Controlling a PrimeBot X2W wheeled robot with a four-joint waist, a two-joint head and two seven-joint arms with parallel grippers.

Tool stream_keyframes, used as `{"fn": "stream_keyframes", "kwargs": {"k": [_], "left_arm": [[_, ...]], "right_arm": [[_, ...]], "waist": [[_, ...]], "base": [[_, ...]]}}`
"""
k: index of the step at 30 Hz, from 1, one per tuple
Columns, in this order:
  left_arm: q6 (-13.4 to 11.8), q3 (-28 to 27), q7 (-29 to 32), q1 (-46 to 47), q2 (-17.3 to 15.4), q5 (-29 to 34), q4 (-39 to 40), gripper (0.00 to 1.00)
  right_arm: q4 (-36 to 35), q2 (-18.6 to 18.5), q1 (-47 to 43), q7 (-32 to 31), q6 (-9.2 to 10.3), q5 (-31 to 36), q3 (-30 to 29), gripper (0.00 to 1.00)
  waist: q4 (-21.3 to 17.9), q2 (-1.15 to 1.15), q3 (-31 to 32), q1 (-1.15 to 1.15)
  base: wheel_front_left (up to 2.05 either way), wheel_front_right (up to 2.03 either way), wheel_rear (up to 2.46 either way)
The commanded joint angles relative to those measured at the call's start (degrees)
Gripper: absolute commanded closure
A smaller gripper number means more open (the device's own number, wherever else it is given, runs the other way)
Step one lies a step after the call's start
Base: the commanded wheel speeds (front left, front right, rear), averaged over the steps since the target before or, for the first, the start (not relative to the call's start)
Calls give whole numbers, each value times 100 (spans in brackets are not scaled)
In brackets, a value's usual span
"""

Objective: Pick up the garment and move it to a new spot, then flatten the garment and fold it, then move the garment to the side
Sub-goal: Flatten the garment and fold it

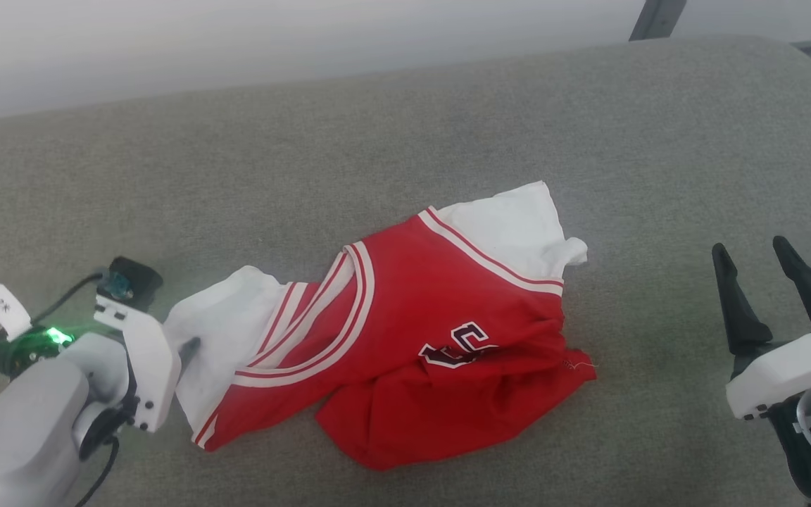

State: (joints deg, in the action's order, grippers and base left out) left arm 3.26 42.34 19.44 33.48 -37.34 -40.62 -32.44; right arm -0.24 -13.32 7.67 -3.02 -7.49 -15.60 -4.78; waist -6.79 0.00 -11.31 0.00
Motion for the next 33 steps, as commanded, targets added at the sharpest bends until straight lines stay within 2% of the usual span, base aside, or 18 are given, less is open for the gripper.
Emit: {"fn": "stream_keyframes", "kwargs": {"k": [1, 3, 4, 5, 6, 9, 14, 20, 25, 31, 32, 33], "left_arm": [[-14, 40, 88, 18, 80, -18, -229, 2], [11, 102, 153, 78, 158, 4, -477, 25], [-12, 124, 201, 115, 201, 17, -611, 43], [27, 170, 271, 128, 249, 1, -728, 76], [46, 192, 318, 137, 299, -34, -837, 100], [102, 167, 383, 199, 457, -141, -1095, 100], [59, 78, 427, 278, 457, -273, -1227, 100], [-273, -59, 606, 159, 183, -376, -812, 100], [-698, -202, 839, -98, -165, -464, -244, 100], [-923, -263, 977, -480, -342, -640, 384, 100], [-927, -286, 929, -522, -319, -675, 461, 91], [-942, -298, 901, -555, -295, -712, 521, 75]], "right_arm": [[-14, -25, 65, 28, 0, -26, 1, 0], [-17, -27, 69, 36, 0, -33, -7, 0], [-20, -30, 69, 35, 0, -30, -16, 0], [-24, -27, 73, 31, 0, -25, -18, 0], [-26, -24, 76, 24, 0, -16, -24, 0], [-18, -15, 105, 7, 0, 17, -41, 0], [-5, -11, 62, -30, 0, 47, -115, 0], [-22, -10, -32, -53, 0, 107, -176, 0], [-53, -1, -92, -86, 0, 127, -182, 0], [-22, 1, -50, -119, 0, 81, -132, 0], [-11, 0, -40, -131, 0, 62, -106, 0], [0, -9, -32, -147, 0, 50, -77, 0]], "waist": [[-25, 0, -35, 0], [-32, 0, -56, 0], [-29, 0, -68, 0], [-27, 0, -79, 0], [-20, 0, -90, 0], [11, 0, -104, 0], [146, 0, -28, 0], [343, 0, 99, 0], [479, 0, 156, 0], [563, 0, 173, 0], [570, 0, 175, 0], [576, 0, 178, 0]], "base": [[0, 0, 0], [0, 0, 0], [0, 0, 0], [0, 0, 0], [0, 0, 0], [0, 0, 0], [0, 0, 0], [0, 0, 0], [0, 0, 0], [0, 0, 0], [0, 0, 0], [0, 0, 0]]}}
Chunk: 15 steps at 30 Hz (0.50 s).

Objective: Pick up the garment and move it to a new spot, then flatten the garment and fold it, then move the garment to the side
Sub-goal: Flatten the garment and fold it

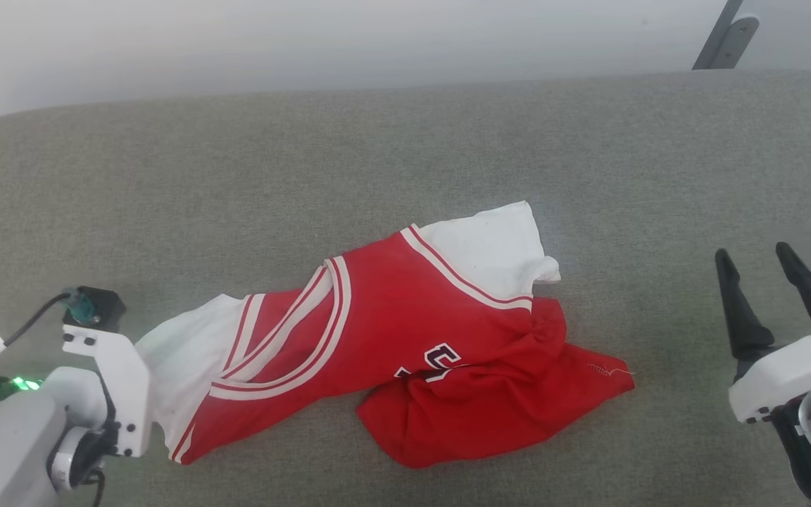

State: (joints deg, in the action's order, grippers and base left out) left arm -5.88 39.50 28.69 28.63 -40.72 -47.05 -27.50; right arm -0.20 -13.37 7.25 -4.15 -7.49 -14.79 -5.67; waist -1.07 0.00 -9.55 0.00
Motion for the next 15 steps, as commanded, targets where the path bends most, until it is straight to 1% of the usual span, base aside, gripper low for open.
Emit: {"fn": "stream_keyframes", "kwargs": {"k": [1, 3, 10, 15], "left_arm": [[-43, -17, -68, -97, 53, -60, 72, 57], [-69, -37, -136, -150, 92, -94, 121, 0], [-144, -127, -347, -165, 141, -110, 293, 0], [-186, -219, -802, -248, 137, -6, 630, 0]], "right_arm": [[8, -16, 20, -33, 0, -32, 43, 0], [39, -38, 41, -59, 0, -70, 104, 0], [133, -172, 87, -170, 0, -195, 313, 0], [203, -315, 123, -279, 0, -293, 496, 0]], "waist": [[7, 0, 7, 0], [11, 0, 22, 0], [78, 0, 128, 0], [213, 0, 260, 0]], "base": [[0, 0, 0], [0, 0, 0], [0, 0, 0], [0, 0, 0]]}}
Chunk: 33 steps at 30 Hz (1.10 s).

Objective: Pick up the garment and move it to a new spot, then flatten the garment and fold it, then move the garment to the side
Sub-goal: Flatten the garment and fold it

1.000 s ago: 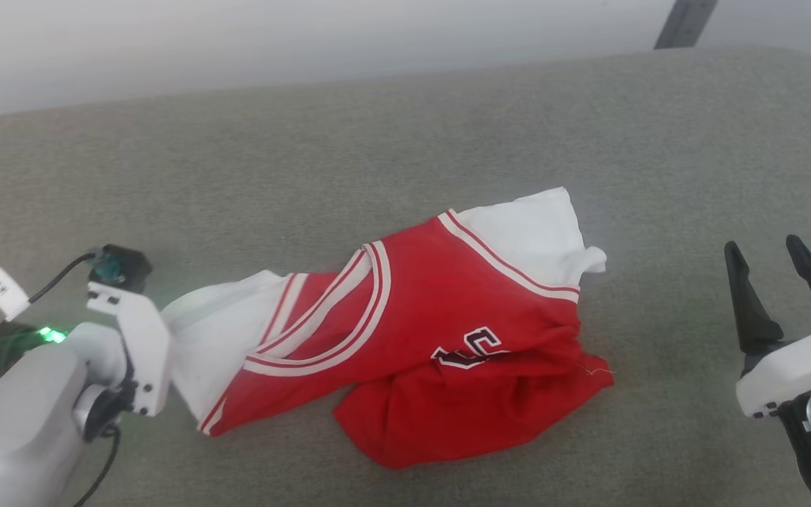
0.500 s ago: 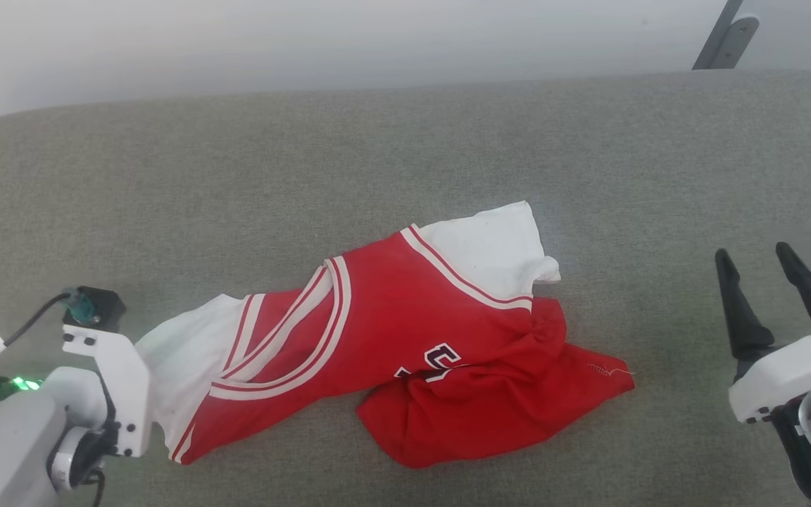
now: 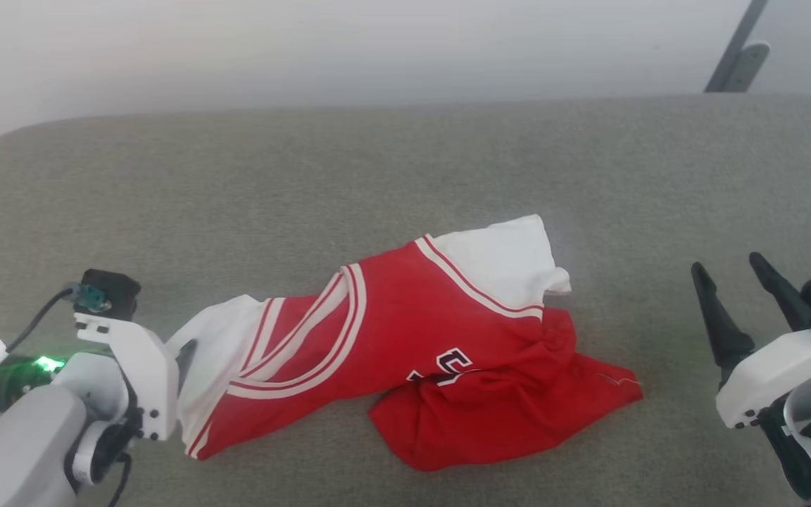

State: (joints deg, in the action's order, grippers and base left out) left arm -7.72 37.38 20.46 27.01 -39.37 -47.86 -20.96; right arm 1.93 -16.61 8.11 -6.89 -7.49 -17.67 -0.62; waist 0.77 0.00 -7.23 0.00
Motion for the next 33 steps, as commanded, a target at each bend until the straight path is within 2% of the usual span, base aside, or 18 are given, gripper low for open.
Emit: {"fn": "stream_keyframes", "kwargs": {"k": [1, 9, 20, 24, 33], "left_arm": [[20, -13, -106, -124, 3, 92, 61, 0], [-236, -248, -1257, -512, 60, 251, 694, 0], [-633, -578, -2809, -1251, 414, 347, 1213, 0], [-670, -663, -3194, -1429, 554, 305, 1227, 0], [-478, -771, -3513, -1439, 1013, 376, 1052, 0]], "right_arm": [[14, -21, 43, -22, 0, -34, 25, 0], [177, -293, 229, -201, 0, -234, 315, 0], [651, -706, 783, -446, 0, -513, 889, 0], [864, -836, 1100, -520, 0, -628, 1089, 0], [1523, -1244, 1940, -975, 0, -1124, 1692, 0]], "waist": [[63, 0, 58, 0], [381, 0, 228, 0], [1005, 0, 316, 0], [1229, 0, 246, 0], [1764, 0, -61, 0]], "base": [[0, 0, 0], [0, 0, 0], [0, 0, 0], [0, 0, 0], [0, 0, 0]]}}
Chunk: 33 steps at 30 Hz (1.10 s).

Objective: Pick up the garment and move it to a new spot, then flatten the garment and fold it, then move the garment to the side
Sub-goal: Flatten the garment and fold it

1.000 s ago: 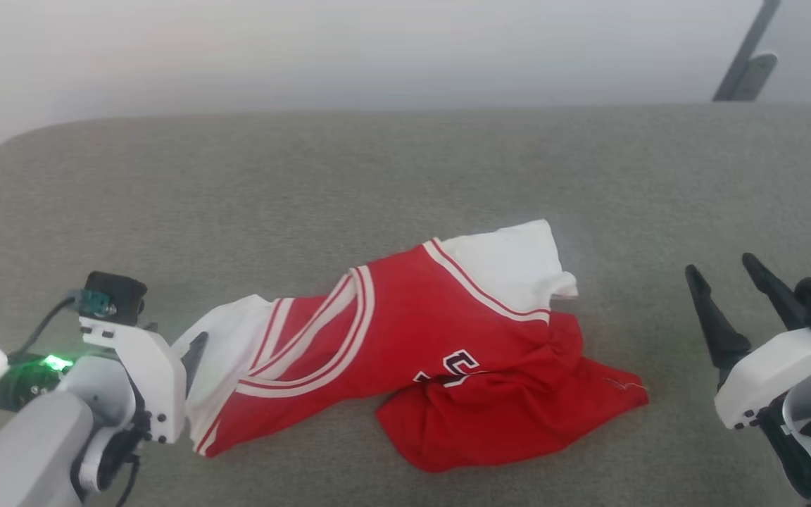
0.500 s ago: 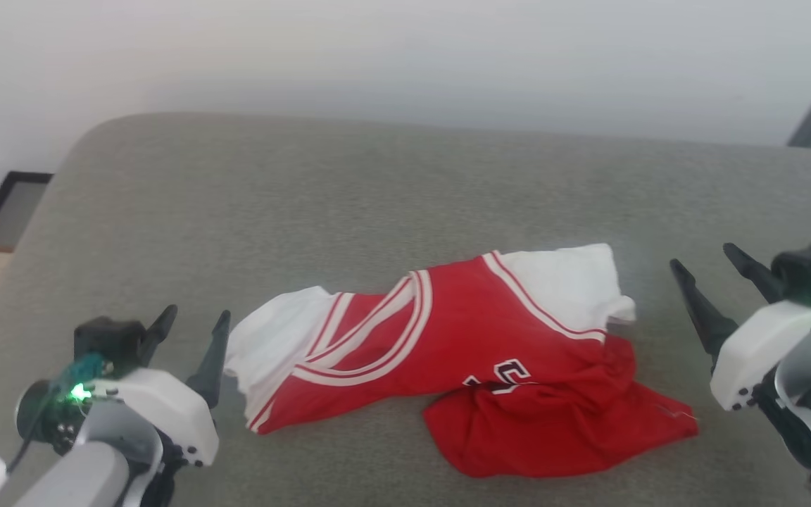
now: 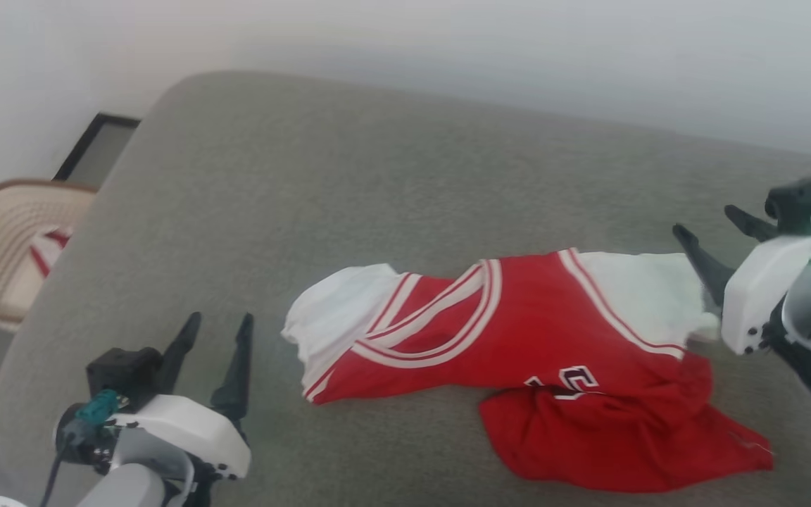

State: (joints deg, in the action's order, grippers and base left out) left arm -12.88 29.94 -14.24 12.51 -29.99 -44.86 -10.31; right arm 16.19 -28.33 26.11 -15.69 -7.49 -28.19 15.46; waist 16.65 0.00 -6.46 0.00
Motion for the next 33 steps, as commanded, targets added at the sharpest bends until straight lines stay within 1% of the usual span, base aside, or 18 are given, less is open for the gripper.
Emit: {"fn": "stream_keyframes", "kwargs": {"k": [1, 3, 5, 9, 14, 17, 21, 23, 24, 27, 30, 33], "left_arm": [[67, -25, -57, 45, 125, 122, -22, 0], [140, -40, -77, 103, 236, 142, -62, 0], [180, -51, -82, 126, 293, 162, -92, 0], [369, -124, -103, 236, 520, 280, -229, 0], [613, -334, -97, 324, 833, 519, -358, 0], [764, -458, -98, 352, 1009, 636, -443, 0], [962, -627, -98, 396, 1213, 824, -580, 0], [1052, -731, -99, 406, 1303, 873, -651, 0], [1098, -777, -99, 408, 1348, 905, -683, 0], [1219, -915, -99, 408, 1438, 1025, -780, 0], [1310, -1072, -99, 362, 1503, 1137, -866, 0], [1384, -1224, -99, 308, 1529, 1234, -939, 0]], "right_arm": [[193, -115, 236, -167, 0, -160, 157, 0], [390, -239, 413, -358, 0, -281, 328, 0], [487, -277, 502, -467, 0, -382, 416, 0], [892, -451, 842, -1044, 0, -761, 763, 0], [1236, -640, 1168, -1799, 0, -1244, 1202, 0], [1377, -763, 1356, -2035, 0, -1383, 1443, 0], [1751, -795, 1498, -2262, 1, -1476, 1767, 0], [1923, -746, 1503, -2391, 0, -1565, 1935, 0], [1967, -734, 1516, -2433, 0, -1599, 2042, 100], [1957, -783, 1622, -2281, 0, -1687, 2238, 100], [1890, -858, 1808, -1953, 1, -1727, 2372, 100], [1652, -930, 1948, -1607, 0, -1810, 2584, 100]], "waist": [[235, 0, -185, 0], [347, 0, -273, 0], [398, 0, -319, 0], [595, 0, -498, 0], [804, 0, -710, 0], [903, 0, -829, 0], [1001, 0, -951, 0], [1029, 0, -979, 0], [1040, 0, -985, 0], [1041, 0, -988, 0], [973, 0, -942, 0], [869, 0, -865, 0]], "base": [[0, 0, 0], [0, 0, 0], [0, 0, 0], [0, 0, 0], [0, 0, 0], [0, 0, 0], [0, 0, 0], [0, 0, 0], [0, 0, 0], [0, 0, 0], [0, 0, 0], [0, 0, 0]]}}
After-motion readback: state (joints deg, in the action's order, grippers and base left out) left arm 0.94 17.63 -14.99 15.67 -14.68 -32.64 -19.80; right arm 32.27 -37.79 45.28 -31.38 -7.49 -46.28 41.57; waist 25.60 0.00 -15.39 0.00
